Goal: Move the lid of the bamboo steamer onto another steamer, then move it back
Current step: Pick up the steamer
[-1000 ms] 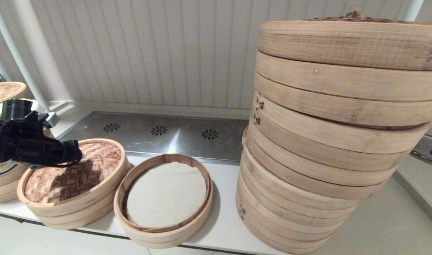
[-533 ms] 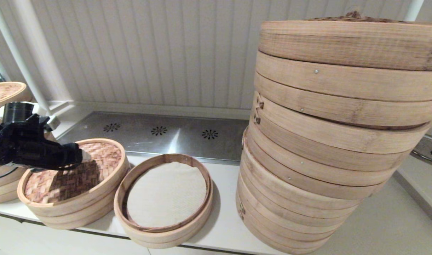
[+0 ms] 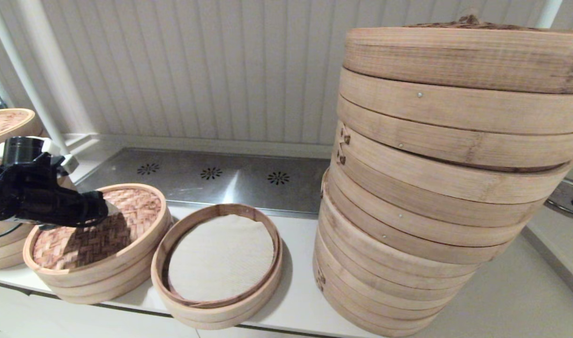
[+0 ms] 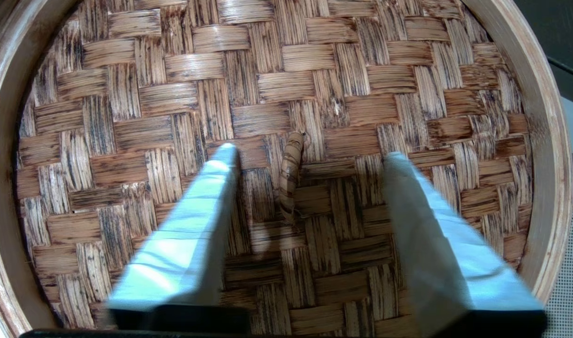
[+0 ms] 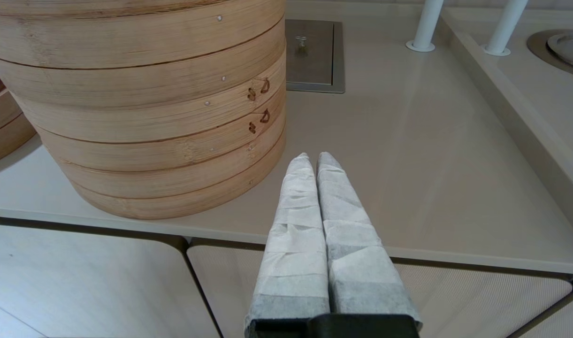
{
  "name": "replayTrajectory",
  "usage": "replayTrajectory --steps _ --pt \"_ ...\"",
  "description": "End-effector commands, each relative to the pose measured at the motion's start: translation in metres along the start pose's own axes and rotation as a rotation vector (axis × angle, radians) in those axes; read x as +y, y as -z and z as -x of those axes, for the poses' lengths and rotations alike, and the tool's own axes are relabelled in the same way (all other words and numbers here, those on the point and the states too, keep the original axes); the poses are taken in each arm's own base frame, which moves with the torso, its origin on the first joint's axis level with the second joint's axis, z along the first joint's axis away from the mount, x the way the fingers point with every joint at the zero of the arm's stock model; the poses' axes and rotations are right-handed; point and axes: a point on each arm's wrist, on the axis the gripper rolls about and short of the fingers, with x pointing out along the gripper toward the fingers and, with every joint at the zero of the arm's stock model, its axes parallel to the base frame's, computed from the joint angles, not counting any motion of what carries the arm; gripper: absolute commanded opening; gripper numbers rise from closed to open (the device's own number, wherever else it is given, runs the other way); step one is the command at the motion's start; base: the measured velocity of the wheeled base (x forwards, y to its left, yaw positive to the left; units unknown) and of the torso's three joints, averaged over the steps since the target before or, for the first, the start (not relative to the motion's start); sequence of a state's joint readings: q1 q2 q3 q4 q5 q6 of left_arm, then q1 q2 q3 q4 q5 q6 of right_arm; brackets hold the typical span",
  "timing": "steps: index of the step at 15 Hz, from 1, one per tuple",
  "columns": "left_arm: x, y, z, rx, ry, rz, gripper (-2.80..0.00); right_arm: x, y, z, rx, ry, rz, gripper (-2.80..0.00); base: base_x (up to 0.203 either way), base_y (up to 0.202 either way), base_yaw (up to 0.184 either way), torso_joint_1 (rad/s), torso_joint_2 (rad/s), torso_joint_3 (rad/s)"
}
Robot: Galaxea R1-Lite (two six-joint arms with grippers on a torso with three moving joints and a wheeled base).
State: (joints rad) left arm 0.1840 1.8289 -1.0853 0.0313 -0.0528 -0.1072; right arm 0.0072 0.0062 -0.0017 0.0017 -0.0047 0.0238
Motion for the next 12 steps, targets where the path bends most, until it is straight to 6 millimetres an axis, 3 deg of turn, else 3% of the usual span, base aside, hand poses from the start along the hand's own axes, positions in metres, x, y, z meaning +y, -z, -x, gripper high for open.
replayTrajectory --steps 1,12 --pt "-0.0002 -0.0014 0.0010 -0.006 0.002 0.001 -2.80 0.0000 0.0000 -0.0001 0.002 0.000 -0.001 -2.80 0.000 0.000 0.000 0.000 0.00 0.000" --pt "-0.0001 0.0007 0.0036 -0.005 0.001 0.001 -2.80 0.0000 0.0000 -0.0001 0.002 0.000 -0.001 -2.80 0.000 0.000 0.000 0.000 0.00 0.000"
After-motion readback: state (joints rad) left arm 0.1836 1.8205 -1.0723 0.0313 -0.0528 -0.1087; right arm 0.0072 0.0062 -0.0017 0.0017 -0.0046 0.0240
